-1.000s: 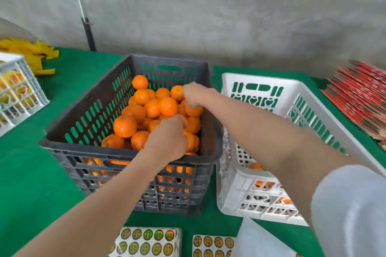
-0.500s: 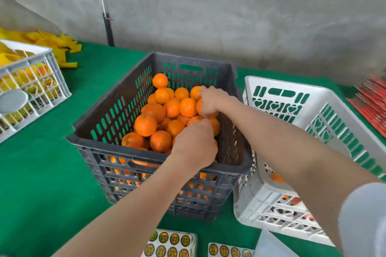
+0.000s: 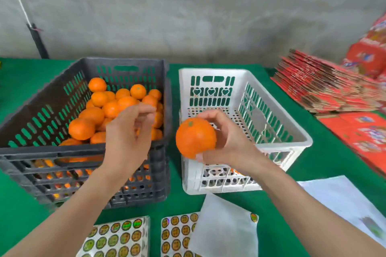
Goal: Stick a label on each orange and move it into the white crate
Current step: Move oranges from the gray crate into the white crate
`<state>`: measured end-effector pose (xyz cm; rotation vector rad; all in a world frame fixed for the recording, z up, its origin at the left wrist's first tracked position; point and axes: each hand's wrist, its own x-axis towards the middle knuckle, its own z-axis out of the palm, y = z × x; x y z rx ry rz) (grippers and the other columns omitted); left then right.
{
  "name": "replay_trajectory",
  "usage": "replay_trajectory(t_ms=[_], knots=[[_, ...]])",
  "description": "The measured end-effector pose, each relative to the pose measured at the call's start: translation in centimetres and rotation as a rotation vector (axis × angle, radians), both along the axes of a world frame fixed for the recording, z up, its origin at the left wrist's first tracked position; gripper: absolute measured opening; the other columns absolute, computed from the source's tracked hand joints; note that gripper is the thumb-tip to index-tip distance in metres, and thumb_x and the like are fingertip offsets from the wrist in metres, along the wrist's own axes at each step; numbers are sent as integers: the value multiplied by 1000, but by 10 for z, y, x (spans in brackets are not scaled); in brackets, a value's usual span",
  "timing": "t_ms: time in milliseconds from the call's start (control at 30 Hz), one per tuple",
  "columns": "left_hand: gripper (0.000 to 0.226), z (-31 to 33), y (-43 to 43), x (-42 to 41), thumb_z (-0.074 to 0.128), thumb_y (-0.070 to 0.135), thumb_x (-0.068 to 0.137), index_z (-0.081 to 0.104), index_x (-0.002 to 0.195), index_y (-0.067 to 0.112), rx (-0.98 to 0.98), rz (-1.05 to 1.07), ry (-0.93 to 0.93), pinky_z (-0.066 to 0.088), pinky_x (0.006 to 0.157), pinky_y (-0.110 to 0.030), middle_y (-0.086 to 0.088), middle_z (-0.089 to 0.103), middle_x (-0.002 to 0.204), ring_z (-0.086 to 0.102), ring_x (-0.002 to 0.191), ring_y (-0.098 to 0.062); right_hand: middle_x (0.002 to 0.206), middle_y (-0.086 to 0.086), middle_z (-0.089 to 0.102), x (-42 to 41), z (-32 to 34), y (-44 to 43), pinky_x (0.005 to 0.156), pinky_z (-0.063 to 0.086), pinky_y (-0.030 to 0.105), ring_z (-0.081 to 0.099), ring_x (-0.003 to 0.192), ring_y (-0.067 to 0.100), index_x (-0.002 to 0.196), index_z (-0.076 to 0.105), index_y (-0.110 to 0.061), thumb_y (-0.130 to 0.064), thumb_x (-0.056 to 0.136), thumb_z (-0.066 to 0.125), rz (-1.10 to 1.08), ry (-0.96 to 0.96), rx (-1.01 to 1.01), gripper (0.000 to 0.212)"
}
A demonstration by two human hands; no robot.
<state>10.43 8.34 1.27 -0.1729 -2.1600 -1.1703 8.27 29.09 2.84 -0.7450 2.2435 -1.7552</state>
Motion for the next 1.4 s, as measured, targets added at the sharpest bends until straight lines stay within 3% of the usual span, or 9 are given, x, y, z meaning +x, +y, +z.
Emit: replay_trajectory(t_ms=[100,233,433,633,800,933,1133,1233,1400], knots=[[17,-8,48,33,49,38,87,60,97,32,112,-210,-125,51,74,-12,13,68,93,65,86,3,118,-5,47,27,-26,32,79,52,38,56,103,19,105,46,-37,-17,50,83,-14,-29,-67,69],[50,-32,95,55,54,47,74,63,111,15,542,-503,-580,56,86,-40,-6,69,108,66,101,-22,115,-2,52,49,-56,59,75,54,32,58,99,14,102,48,-31,-30,45,83,-107,-130,-98,67],[67,-67,140,51,72,12,59,54,123,19,1033,-614,-965,59,71,-35,-15,62,118,66,103,-30,100,-8,57,59,-95,79,82,48,22,56,96,6,99,50,-29,-26,54,84,-289,-141,29,57],[70,-115,129,40,75,11,56,55,122,20,1087,-386,-1070,57,74,-40,-8,55,124,58,110,-34,123,3,59,28,-132,126,100,43,34,55,113,17,121,57,-14,-22,91,60,-245,-431,331,31],[79,-151,109,46,78,13,61,40,130,9,1073,-190,-1178,49,95,-49,-12,51,124,57,110,-34,72,10,46,19,-178,139,56,28,25,37,58,16,64,47,-4,-12,91,44,-316,-420,880,28],[72,-168,104,50,74,13,77,34,136,3,1027,-137,-1220,43,103,-48,-12,51,122,56,109,-31,119,13,54,16,-192,138,95,40,32,43,116,25,115,61,-13,-43,86,57,-205,-301,1030,41],[80,-169,111,56,78,23,66,43,135,2,875,-194,-1198,37,108,-47,-12,55,125,53,115,-30,97,5,49,21,-201,131,75,37,27,42,97,22,86,59,-12,-32,79,70,-212,-202,948,25],[87,-156,119,54,84,39,42,58,119,8,618,-238,-1131,37,104,-49,-10,65,108,58,104,-30,78,-4,47,24,-192,135,60,32,20,45,78,16,73,48,-19,-20,79,72,-276,-312,616,25],[79,-127,125,32,79,51,34,67,105,20,496,-513,-1103,33,108,-49,-1,71,106,60,107,-24,80,1,51,34,-165,130,65,38,18,48,73,11,84,54,-19,-5,75,76,-200,-425,207,27]])
